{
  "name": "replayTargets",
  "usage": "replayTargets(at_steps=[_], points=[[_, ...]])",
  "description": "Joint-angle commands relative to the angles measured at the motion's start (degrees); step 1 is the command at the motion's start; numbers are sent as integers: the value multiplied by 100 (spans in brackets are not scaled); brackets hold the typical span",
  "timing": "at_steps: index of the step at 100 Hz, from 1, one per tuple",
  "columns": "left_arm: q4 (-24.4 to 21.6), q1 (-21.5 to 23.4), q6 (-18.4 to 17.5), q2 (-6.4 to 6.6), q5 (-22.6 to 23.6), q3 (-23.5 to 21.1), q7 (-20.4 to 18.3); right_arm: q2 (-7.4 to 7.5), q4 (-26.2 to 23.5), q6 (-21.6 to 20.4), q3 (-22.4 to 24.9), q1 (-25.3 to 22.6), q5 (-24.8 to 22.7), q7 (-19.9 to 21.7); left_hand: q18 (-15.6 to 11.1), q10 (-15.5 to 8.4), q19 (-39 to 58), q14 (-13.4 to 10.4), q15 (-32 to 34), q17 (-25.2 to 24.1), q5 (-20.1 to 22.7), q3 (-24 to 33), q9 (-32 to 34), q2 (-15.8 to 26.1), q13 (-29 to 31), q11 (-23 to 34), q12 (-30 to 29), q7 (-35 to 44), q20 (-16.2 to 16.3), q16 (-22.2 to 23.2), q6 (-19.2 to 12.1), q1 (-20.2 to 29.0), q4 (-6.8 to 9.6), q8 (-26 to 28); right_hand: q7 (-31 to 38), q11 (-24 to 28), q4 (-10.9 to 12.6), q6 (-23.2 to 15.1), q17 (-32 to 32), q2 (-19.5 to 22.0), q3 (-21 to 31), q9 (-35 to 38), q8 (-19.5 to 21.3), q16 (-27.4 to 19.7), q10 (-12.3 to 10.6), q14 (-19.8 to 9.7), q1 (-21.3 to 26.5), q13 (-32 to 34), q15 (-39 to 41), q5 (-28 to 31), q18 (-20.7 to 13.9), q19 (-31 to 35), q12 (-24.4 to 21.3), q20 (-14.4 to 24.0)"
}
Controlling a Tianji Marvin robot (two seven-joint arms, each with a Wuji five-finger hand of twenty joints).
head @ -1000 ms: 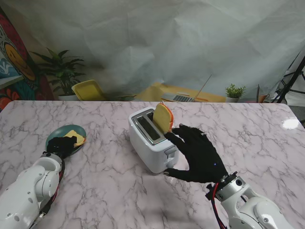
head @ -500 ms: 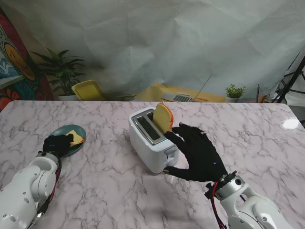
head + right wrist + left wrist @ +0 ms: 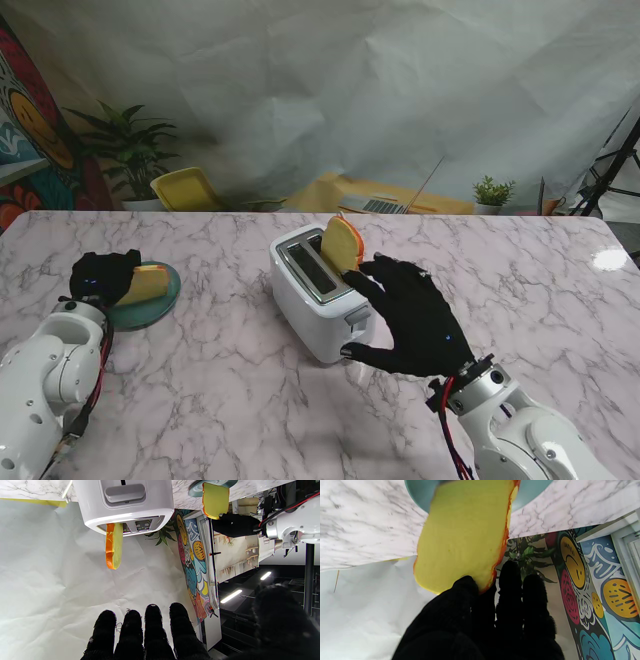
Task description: Toast the toast slices
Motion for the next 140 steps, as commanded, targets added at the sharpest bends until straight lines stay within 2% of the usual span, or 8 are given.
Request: replayTargets(at_steps=[1,30,45,51,61,75,102,140], points=[[-115,-84,-75,13,-5,-72,-25,-5,-10,-32,5,41,20,70,-131,-104,67,21,-14,-36,303,12,299,4,116,167,121,601,107,27,-321,468,232,140,71,104,38,3,-149,202,-61,9,-89,-204,-8,-105,-59,58,56,143,-135,68,20,-102],[-482,-121,-546,-57,-284,-342,292,21,-244,-203,156,19,41,386,-247,-247,-4,-49,-157,28,421,-113,416,-30,220,53,128,720,59,1,-538,468,273,-29,99,90,39,15,-152,214,-74,16,-112,-205,0,-99,-68,76,52,141,-133,146,14,-179],[-756,-138,-1052,-111,-595,-443,430,30,-264,-277,183,45,33,445,-283,-305,-19,-90,-204,60,444,-163,456,-25,266,23,145,760,48,4,-613,468,281,-62,109,94,40,18,-147,226,-83,31,-125,-206,1,-93,-77,87,51,144,-129,186,17,-216],[-868,-150,-1353,-127,-761,-493,420,34,-283,-302,197,55,42,488,-317,-338,-45,-127,-242,79,460,-207,487,-24,293,2,154,771,35,5,-664,468,283,-86,112,92,39,20,-154,227,-91,35,-129,-206,8,-95,-79,88,48,147,-128,197,16,-231],[-1073,-173,-1662,-158,-1025,-535,362,44,-353,-344,236,66,56,606,-422,-418,-125,-195,-325,144,483,-309,527,8,354,-56,182,793,10,12,-761,468,296,-132,113,80,39,25,-162,247,-113,27,-138,-208,16,-91,-100,86,44,142,-126,214,11,-256],[-1290,-249,-1827,-215,-1541,-508,158,62,-475,-431,307,90,98,829,-428,-450,-200,-207,-398,171,554,-341,588,-14,398,-101,187,803,8,28,-835,468,300,-175,103,57,41,33,-169,244,-166,22,-153,-212,17,-84,-120,80,35,131,-125,234,1,-293],[-1452,-509,-2154,-306,-2110,-132,213,91,-597,-569,422,117,118,1107,-455,-536,-253,-232,-468,248,656,-387,711,-71,507,-155,270,860,40,90,-970,457,305,-202,71,43,58,33,-178,283,-280,8,-173,-213,13,-85,-91,70,33,115,-118,260,-3,-359],[-1425,-958,-2951,-330,-2335,646,182,89,-630,-587,549,68,110,1139,-601,-720,-391,-305,-629,330,778,-426,832,-120,591,-298,326,969,102,124,-1228,409,324,-266,53,45,75,49,-162,313,-380,25,-177,-214,34,-75,-36,89,33,139,-115,296,-2,-416]])
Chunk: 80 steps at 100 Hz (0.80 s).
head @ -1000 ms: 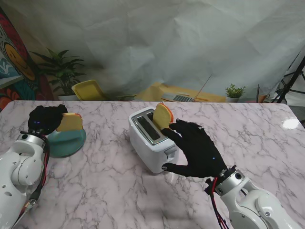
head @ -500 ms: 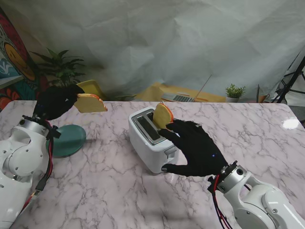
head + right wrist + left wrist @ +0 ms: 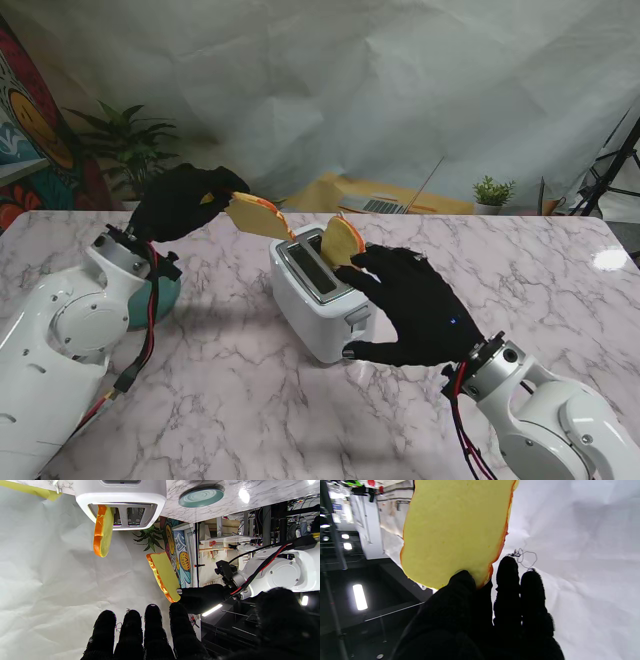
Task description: Toast the toast slices
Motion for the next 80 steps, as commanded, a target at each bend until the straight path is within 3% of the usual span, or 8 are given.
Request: replayTargets(at_steps=[1,17,21,24,33,38,80], points=[[-78,-87,-70,-67,7,105,-66,8,-20,21,31,-39,-6,0,-355,-315,-172,-31,-164,23,430,21,347,0,124,137,246,865,102,54,-554,409,321,155,-13,44,75,49,-117,217,-77,25,-97,-213,32,-72,-36,91,33,141,-116,56,-3,-104],[4,-221,-259,-87,24,324,51,3,-11,44,43,-52,3,-28,-406,-475,-256,32,-296,74,542,93,414,-76,159,53,215,1088,125,-20,-730,384,320,124,-20,49,78,59,-104,233,-97,29,-99,-213,44,-66,-22,102,34,147,-116,71,0,-121],[25,-247,-300,-88,28,363,57,1,-12,54,38,-53,5,-37,-416,-488,-280,-141,-338,82,541,156,420,-103,231,60,211,1190,124,-39,-772,369,312,180,-24,45,78,59,-109,239,-105,17,-100,-214,44,-72,-25,99,31,142,-121,73,-1,-127],[39,-260,-324,-88,15,388,48,0,-10,59,35,-52,9,-44,-416,-498,-288,0,-366,81,555,182,417,-120,195,63,208,1230,123,-41,-784,365,308,206,-26,47,79,61,-109,242,-108,23,-101,-215,47,-73,-20,98,30,143,-124,77,0,-130],[112,-301,-408,-91,-37,455,31,-4,-2,69,31,-53,8,-78,-427,-521,-350,14,-369,87,552,270,406,-142,176,78,198,1308,65,-5,-815,336,293,287,-23,55,80,60,-106,245,-118,31,-100,-214,48,-66,-11,108,32,160,-114,90,3,-139],[164,-329,-463,-88,-46,484,16,-5,-2,72,36,-57,12,-83,-420,-539,-358,-166,-420,93,558,312,398,-144,244,78,180,1332,41,-37,-836,322,277,328,-29,56,80,59,-107,251,-126,31,-101,-214,53,-70,-14,110,31,150,-119,96,4,-144],[746,-757,-836,-68,74,895,34,1,-29,20,116,-94,31,-3,-428,-627,-364,-172,-598,101,579,436,367,-162,277,104,79,1450,-91,-73,-936,274,208,556,-32,52,86,58,-121,250,-154,27,-99,-215,44,-71,-5,107,29,145,-124,127,2,-185]])
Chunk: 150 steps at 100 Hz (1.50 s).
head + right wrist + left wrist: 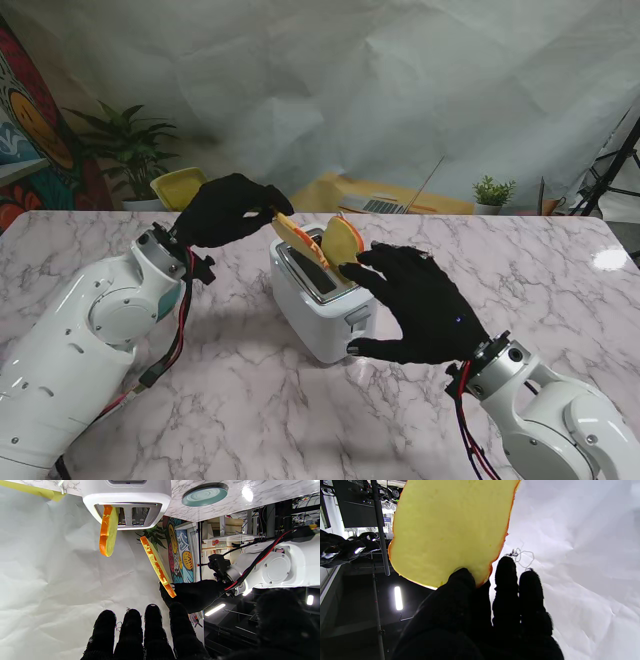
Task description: Toast the toast slices
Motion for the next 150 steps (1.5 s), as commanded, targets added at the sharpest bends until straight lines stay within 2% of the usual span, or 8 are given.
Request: replayTargets(at_steps=[1,24,56,62,76,95,115,150], points=[[56,-85,-45,-8,29,40,-109,6,-24,-13,28,-50,-15,11,-330,-470,-91,-68,-170,28,466,452,286,-35,202,204,74,1278,-94,-70,-645,296,206,564,-33,52,86,58,-121,194,-92,27,-98,-214,39,-71,-5,42,27,144,-124,54,2,-113],[375,-314,-148,-10,61,227,-66,0,-16,-16,47,-75,-13,-33,-345,-492,-89,-92,-207,11,474,476,274,-41,201,221,26,1299,-160,-92,-669,294,177,636,-34,52,88,62,-119,192,-101,28,-96,-213,49,-72,2,44,29,152,-120,66,2,-130],[362,-295,-335,57,-68,186,-486,-1,-12,-10,60,-109,2,-28,-353,-551,-75,-108,-269,36,518,508,256,-22,231,252,-77,1406,-268,-179,-732,312,90,780,-39,56,89,63,-126,199,-107,30,-94,-215,54,-72,5,43,26,151,-121,79,4,-151],[359,-302,-351,67,-58,186,-524,-1,-9,-7,53,-109,-1,-30,-345,-567,-22,-115,-284,37,534,689,218,-57,239,346,-165,1420,-408,-190,-742,257,35,958,-41,55,89,66,-126,204,-107,26,-94,-215,53,-74,4,43,26,146,-119,81,4,-154],[505,-372,-362,53,-32,279,-439,-1,3,-8,34,-117,-7,-45,-346,-590,-10,-137,-296,40,569,792,210,-105,254,377,-185,1523,-476,-179,-760,235,30,1073,-36,56,90,63,-125,201,-108,32,-91,-213,48,-69,8,46,28,155,-119,87,4,-161],[664,-411,-414,50,28,364,-346,-6,20,35,20,-133,-9,-85,-313,-629,106,-166,-336,50,653,1248,193,-258,317,540,-306,1672,-685,-143,-782,102,-57,1387,-37,64,91,95,-117,204,-98,47,-90,-213,46,-72,20,59,29,165,-115,95,7,-170],[634,-377,-367,60,-87,373,-486,-2,28,48,-6,-115,-5,-61,-274,-592,134,-145,-320,40,628,1337,171,-250,315,592,-331,1681,-697,-109,-730,87,-85,1429,-49,62,89,97,-119,198,-88,33,-93,-215,53,-69,19,56,25,160,-113,100,7,-178],[1003,-598,-332,16,-192,696,-383,-4,32,40,13,-143,-27,-83,-282,-593,152,-150,-321,28,613,1369,144,-248,303,637,-365,1683,-707,-97,-733,73,-108,1468,-57,70,87,100,-119,187,-67,34,-91,-215,54,-64,13,57,26,165,-117,107,10,-190]])
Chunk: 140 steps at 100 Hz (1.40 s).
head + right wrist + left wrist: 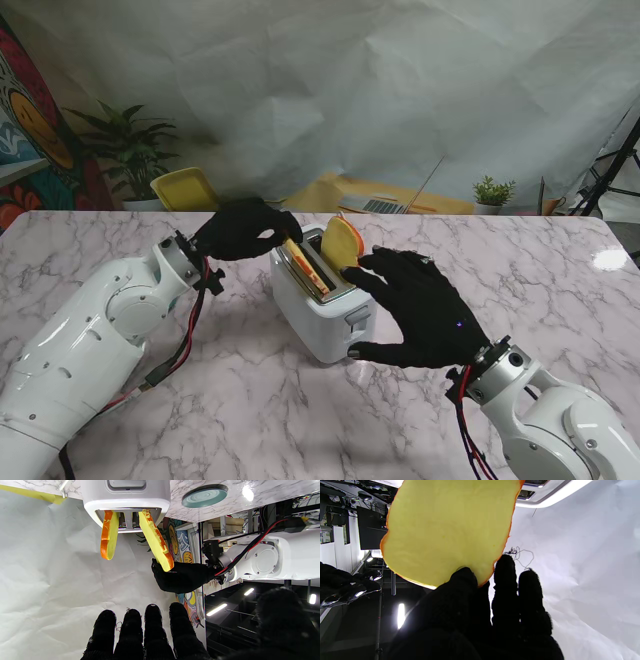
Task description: Toast the toast slices
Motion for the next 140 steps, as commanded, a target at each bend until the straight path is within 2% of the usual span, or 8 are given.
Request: replayTargets(at_steps=[1,30,75,102,115,124,127,140], points=[[76,-66,10,-39,-29,63,-62,-3,14,19,9,-45,-22,-15,-219,-511,152,-60,-98,-23,528,567,143,66,93,465,12,1679,-124,54,-589,308,154,607,-57,70,87,99,-119,186,-38,34,-90,-214,54,-66,15,56,25,165,-117,47,10,-126],[430,-253,93,-114,-112,371,181,-8,24,17,30,-81,-35,-64,-220,-501,163,-54,-101,-32,520,561,129,79,81,477,-22,1665,-136,43,-580,309,151,617,-62,66,84,98,-119,183,-17,30,-87,-214,51,-63,9,59,25,162,-113,53,8,-133],[984,-524,49,-183,-236,827,334,-15,29,-14,86,-132,-49,-118,-216,-449,155,-36,-115,-57,495,509,103,130,40,434,-112,1562,-152,-16,-484,306,160,571,-62,66,82,96,-118,172,1,33,-81,-216,58,-66,-3,52,22,166,-107,59,7,-142],[1227,-638,-6,-179,-236,1005,315,-18,35,-23,94,-143,-52,-149,-211,-412,145,-22,-125,-72,476,450,72,168,-1,394,-181,1481,-149,-80,-438,320,166,496,-62,69,81,97,-117,167,12,37,-79,-215,62,-64,-3,58,25,169,-110,59,9,-146],[1315,-679,-30,-173,-174,1071,345,-18,40,-27,90,-141,-53,-155,-188,-372,136,3,-133,-97,483,520,22,152,-28,393,-306,1373,-175,-169,-379,313,160,302,-62,70,80,95,-112,165,16,42,-78,-215,59,-62,-6,56,23,171,-111,62,9,-147],[1349,-696,-27,-169,-109,1098,395,-19,42,-28,86,-140,-46,-158,-175,-334,105,28,-158,-138,439,447,-53,208,-95,328,-396,1262,-184,-265,-308,341,165,-17,-63,70,80,99,-115,162,19,40,-78,-215,56,-68,-6,60,24,170,-109,61,9,-148],[1343,-693,-18,-166,-91,1097,402,-19,41,-30,86,-140,-49,-158,-178,-199,97,33,-149,-152,397,390,-94,226,-132,300,-434,1257,-186,-309,-284,387,167,-157,-64,67,80,95,-115,164,21,35,-78,-215,57,-60,-7,61,25,167,-109,61,8,-149],[1282,-659,39,-147,-5,1058,417,-19,45,-31,76,-135,-45,-161,-118,-58,19,135,-206,-332,98,365,-404,245,-391,191,-541,1008,-191,-387,-52,434,174,-521,-62,68,80,98,-112,160,28,37,-76,-216,61,-54,-8,58,22,173,-106,63,8,-149]])
